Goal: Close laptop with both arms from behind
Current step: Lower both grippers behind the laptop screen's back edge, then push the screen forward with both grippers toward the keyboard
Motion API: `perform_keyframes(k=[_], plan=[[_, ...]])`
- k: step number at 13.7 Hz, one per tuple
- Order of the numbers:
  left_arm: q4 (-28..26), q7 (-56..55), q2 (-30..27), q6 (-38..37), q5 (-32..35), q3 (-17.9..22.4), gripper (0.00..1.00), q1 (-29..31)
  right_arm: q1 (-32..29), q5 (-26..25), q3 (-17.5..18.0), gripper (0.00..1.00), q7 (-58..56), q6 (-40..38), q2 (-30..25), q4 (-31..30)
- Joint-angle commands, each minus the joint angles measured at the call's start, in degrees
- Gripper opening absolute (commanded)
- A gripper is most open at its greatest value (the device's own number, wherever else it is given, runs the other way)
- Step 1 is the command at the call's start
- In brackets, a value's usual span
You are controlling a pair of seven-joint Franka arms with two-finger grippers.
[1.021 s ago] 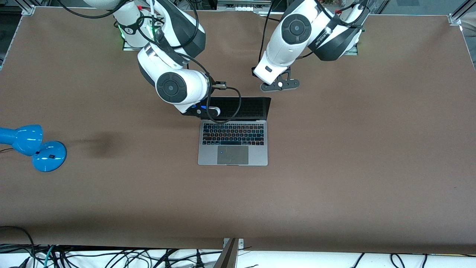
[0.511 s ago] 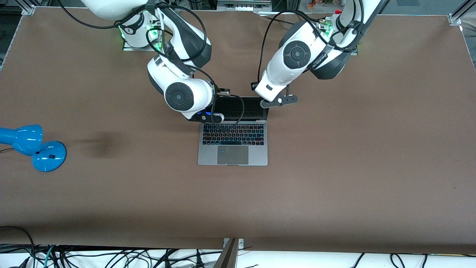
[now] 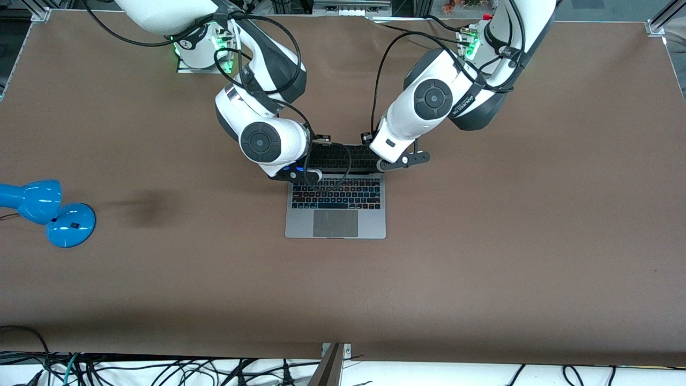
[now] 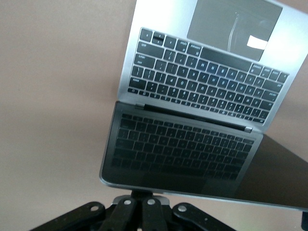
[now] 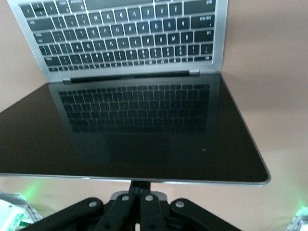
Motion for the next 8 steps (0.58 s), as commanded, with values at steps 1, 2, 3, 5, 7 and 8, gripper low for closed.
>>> perform_keyframes(k=[1,2,3,5,7,8], plan=[[3.4,-0.1,2.4,-0.5,2.5,0.2,0.0,-0.1,0.2,-1.2,-0.2,0.0,0.2,2.1,-0.2,-0.4],[3.4,-0.1,2.7,-0.5,2.6,0.2,0.0,-0.1,0.2,-1.3,-0.3,0.0,0.2,2.4,-0.2,-0.4],[3.6,-0.1,3.1,-0.5,3.3,0.2,0.0,-0.1,0.2,-1.7,-0.3,0.0,0.2,2.6,-0.1,-0.4],[4.7,-0.2,4.3,-0.5,3.8,0.2,0.0,-0.1,0.2,-3.7,-0.3,0.0,0.2,4.0,0.1,-0.4],[5.8,-0.2,5.1,-0.5,3.8,1.0,0.0,-0.1,0.1,-4.0,-0.3,0.0,0.1,5.5,0.5,-0.4],[5.9,-0.2,5.4,-0.5,4.6,1.0,0.0,-0.2,0.1,-4.1,-0.4,0.0,0.1,5.5,0.5,-0.3]])
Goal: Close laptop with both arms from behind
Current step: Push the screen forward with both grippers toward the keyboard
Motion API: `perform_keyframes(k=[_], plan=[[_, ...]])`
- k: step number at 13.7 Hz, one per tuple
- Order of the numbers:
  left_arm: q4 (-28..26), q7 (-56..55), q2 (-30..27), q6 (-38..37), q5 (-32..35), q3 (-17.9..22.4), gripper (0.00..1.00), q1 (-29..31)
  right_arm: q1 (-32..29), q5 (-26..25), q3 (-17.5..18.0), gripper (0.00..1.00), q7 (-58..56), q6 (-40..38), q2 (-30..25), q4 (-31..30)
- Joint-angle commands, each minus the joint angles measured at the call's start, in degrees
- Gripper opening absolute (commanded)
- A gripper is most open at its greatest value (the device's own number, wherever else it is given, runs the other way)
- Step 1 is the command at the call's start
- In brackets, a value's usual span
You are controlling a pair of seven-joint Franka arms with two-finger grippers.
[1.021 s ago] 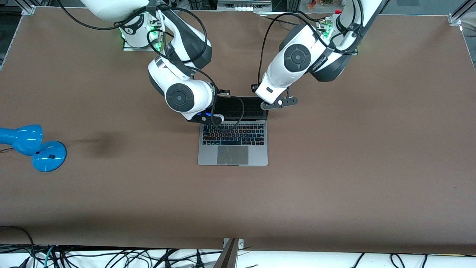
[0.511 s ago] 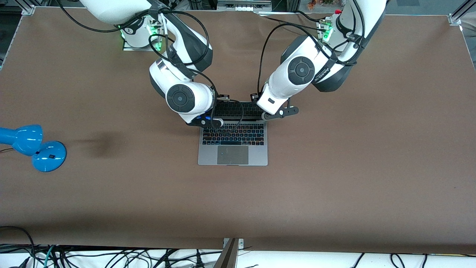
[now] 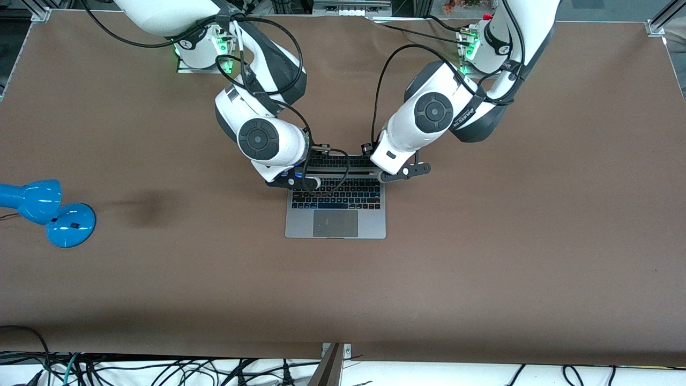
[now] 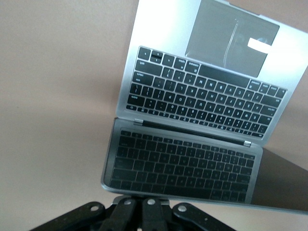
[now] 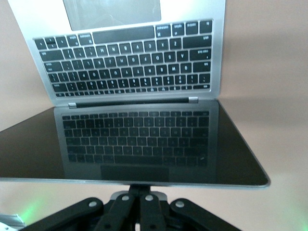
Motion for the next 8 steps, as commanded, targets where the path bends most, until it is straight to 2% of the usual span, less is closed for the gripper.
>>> perform_keyframes(k=[1,8], plan=[[3.2,-0.2,2.5,-0.5,3.3,0.2,0.0,-0.2,0.0,-0.9,-0.2,0.0,0.0,1.3,0.2,-0.3],[7.5,-2.8,7.3,-0.6,6.4,0.3,0.0,-0.3,0.1,-1.1,-1.9,0.0,-1.1,4.7,1.1,-0.3]])
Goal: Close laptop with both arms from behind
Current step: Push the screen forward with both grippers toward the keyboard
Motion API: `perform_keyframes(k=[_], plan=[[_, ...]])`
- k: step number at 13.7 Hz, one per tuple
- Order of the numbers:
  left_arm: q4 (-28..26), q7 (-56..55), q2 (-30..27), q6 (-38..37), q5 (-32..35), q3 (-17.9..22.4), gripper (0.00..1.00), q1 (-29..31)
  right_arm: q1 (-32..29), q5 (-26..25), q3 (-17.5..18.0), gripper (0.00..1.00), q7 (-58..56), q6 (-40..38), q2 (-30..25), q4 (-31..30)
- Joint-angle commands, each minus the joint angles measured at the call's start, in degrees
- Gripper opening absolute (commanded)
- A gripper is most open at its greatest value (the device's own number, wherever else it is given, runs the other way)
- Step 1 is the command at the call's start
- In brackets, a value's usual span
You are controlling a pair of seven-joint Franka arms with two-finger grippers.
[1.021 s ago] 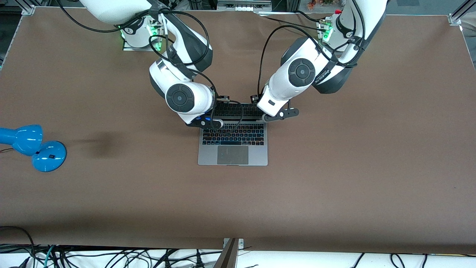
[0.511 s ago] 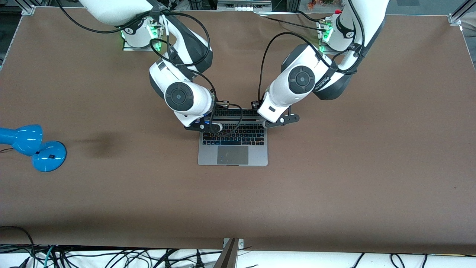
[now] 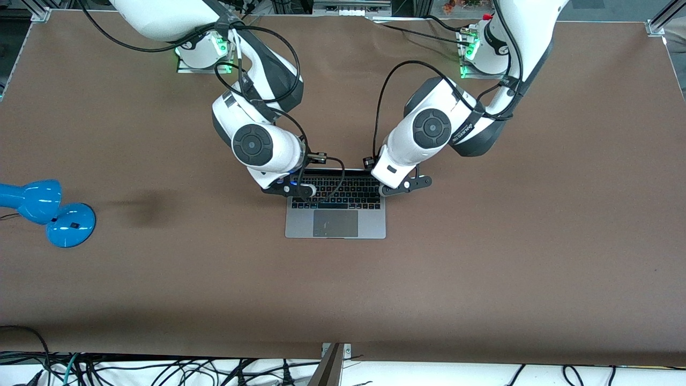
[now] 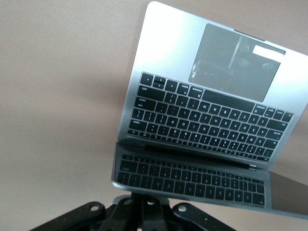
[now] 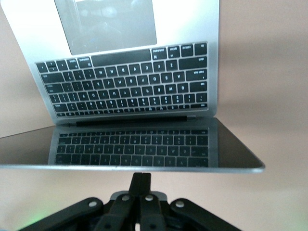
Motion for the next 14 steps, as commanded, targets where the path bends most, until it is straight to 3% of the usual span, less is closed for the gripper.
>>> perform_keyframes(k=[1,5,14], plan=[[3.1,-1.4,2.7,-0.6,2.0,0.0,0.0,-0.3,0.1,-1.7,-0.6,0.0,-1.3,2.5,0.6,-0.3],[5.7,-1.5,5.2,-0.7,3.6,0.3,0.0,-0.4,0.2,-5.0,-0.9,0.0,-2.3,5.4,1.6,-0.3],[8.6,-1.5,8.2,-0.7,4.2,1.4,0.0,-0.7,0.2,-5.6,-2.6,0.0,-5.1,9.0,3.1,0.1]])
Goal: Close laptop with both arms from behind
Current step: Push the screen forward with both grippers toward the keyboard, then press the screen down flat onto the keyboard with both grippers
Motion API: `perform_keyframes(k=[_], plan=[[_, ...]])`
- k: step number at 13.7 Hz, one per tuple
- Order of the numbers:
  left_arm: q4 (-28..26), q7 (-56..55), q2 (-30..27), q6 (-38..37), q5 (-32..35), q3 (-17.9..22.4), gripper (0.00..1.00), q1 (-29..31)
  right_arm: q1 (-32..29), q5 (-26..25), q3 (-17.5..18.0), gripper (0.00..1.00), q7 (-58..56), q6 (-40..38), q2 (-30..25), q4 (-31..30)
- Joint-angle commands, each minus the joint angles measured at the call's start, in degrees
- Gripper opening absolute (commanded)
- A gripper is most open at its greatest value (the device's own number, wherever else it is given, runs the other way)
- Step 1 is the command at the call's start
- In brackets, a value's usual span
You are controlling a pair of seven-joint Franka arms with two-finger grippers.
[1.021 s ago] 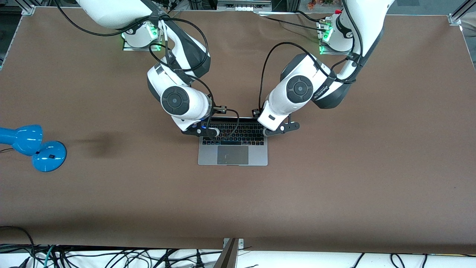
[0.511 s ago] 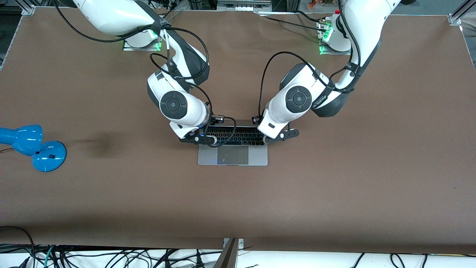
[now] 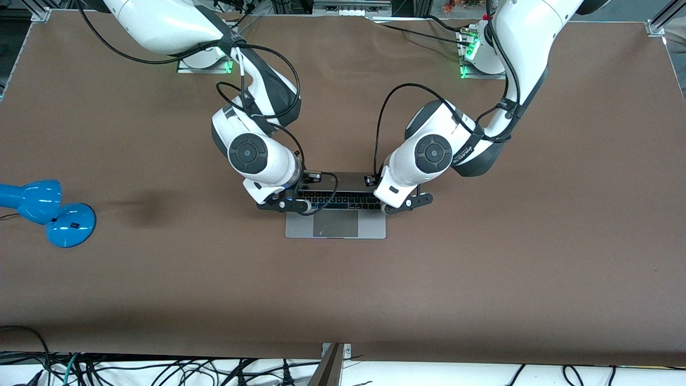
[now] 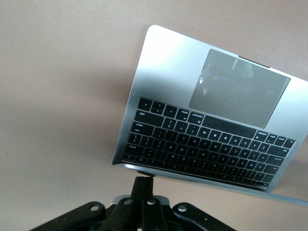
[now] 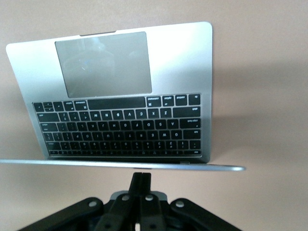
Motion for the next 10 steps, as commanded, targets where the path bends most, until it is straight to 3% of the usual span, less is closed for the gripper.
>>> perform_keyframes(k=[1,10], plan=[[3.5,-1.4,2.8,-0.7,3.8,0.1,0.0,-0.7,0.2,-0.9,-0.8,0.0,-2.4,2.7,1.1,0.1],[5.3,-1.8,5.3,-0.6,4.3,0.8,0.0,-1.0,0.2,-4.2,-1.1,0.0,-3.0,6.7,3.3,0.2]])
